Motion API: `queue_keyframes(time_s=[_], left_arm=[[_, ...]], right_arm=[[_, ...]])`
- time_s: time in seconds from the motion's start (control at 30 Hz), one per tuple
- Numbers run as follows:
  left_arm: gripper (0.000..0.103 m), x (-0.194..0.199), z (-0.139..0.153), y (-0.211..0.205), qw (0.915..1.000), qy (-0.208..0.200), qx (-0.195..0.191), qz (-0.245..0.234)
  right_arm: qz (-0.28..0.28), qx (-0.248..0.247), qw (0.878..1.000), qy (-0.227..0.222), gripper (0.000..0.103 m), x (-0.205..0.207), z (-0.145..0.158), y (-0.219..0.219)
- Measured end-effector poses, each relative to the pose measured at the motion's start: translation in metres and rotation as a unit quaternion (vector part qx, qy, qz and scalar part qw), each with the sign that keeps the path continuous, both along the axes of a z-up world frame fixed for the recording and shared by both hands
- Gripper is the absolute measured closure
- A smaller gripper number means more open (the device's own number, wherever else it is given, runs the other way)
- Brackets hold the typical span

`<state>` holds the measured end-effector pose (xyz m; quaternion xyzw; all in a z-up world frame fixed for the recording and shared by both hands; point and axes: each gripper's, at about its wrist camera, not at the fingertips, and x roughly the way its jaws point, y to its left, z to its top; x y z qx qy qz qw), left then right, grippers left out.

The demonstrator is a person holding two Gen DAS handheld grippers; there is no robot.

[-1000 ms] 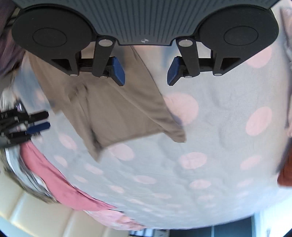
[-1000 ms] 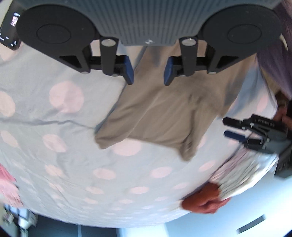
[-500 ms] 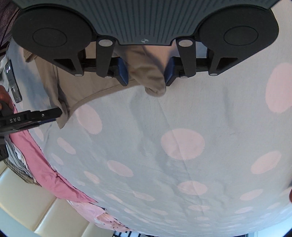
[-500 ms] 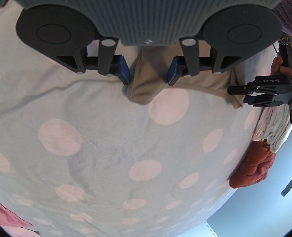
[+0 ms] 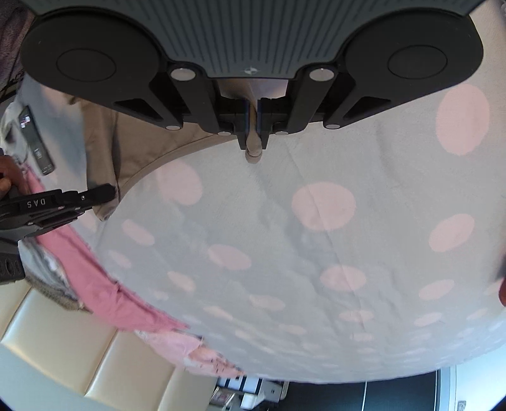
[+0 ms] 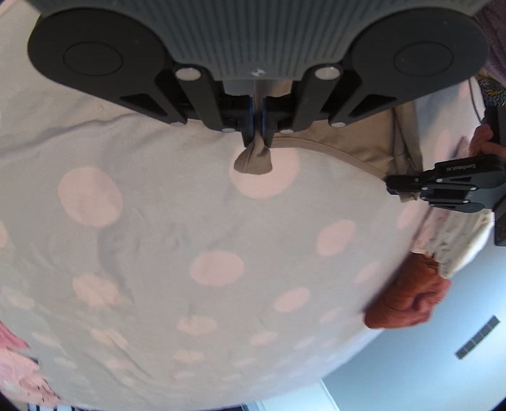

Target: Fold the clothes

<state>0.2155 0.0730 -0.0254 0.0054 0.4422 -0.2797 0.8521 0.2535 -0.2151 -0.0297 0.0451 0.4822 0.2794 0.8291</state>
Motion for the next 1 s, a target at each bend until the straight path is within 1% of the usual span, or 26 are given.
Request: queue_keyframes(time_s=[0.13,0.23,0.3,0.37,0.47,0.5,0.53,0.6,0.7,0.77,0.87,0.9,1.0], left_arm=[[0.101,-0.039,0.037,0.012,0.9984,-0.040,-0.035,-0.019],[0.101,-0.074,0.057,0.020,0.9948,-0.072,-0.054,-0.047],[0.101,-0.097,0.062,0.023,0.9924,-0.084,-0.059,-0.067],[0.101,-0.118,0.064,0.025,0.9902,-0.093,-0.059,-0.086],[0.101,-0.145,0.059,0.026,0.9886,-0.098,-0.048,-0.105],[0.101,-0.153,0.059,0.025,0.9874,-0.101,-0.038,-0.116],[0.101,-0.163,0.057,0.023,0.9857,-0.100,-0.030,-0.132],[0.101,-0.179,0.052,0.016,0.9814,-0.100,-0.004,-0.164],[0.101,-0.202,0.036,0.002,0.9701,-0.099,0.046,-0.217],[0.101,-0.214,0.022,-0.007,0.9632,-0.098,0.071,-0.240],[0.101,-0.227,0.000,-0.018,0.9519,-0.105,0.106,-0.268],[0.101,-0.231,-0.006,-0.020,0.9478,-0.110,0.119,-0.275],[0.100,-0.238,-0.021,-0.023,0.9408,-0.113,0.140,-0.287]], right_arm=[[0.039,0.028,0.997,-0.052,0.097,-0.041,0.037,-0.009],[0.073,0.056,0.991,-0.094,0.097,-0.079,0.058,-0.020],[0.098,0.060,0.986,-0.119,0.097,-0.103,0.064,-0.026],[0.125,0.053,0.981,-0.136,0.097,-0.127,0.065,-0.031],[0.164,0.049,0.973,-0.158,0.097,-0.158,0.061,-0.037],[0.180,0.047,0.969,-0.163,0.097,-0.169,0.059,-0.036],[0.199,0.034,0.965,-0.170,0.097,-0.178,0.057,-0.033],[0.243,-0.002,0.952,-0.187,0.097,-0.197,0.050,-0.024],[0.298,-0.046,0.934,-0.194,0.097,-0.220,0.032,-0.012],[0.328,-0.076,0.921,-0.196,0.097,-0.233,0.018,-0.004],[0.355,-0.112,0.907,-0.195,0.097,-0.242,-0.006,0.003],[0.359,-0.122,0.904,-0.195,0.096,-0.244,-0.013,0.005],[0.368,-0.140,0.898,-0.195,0.094,-0.249,-0.027,0.005]])
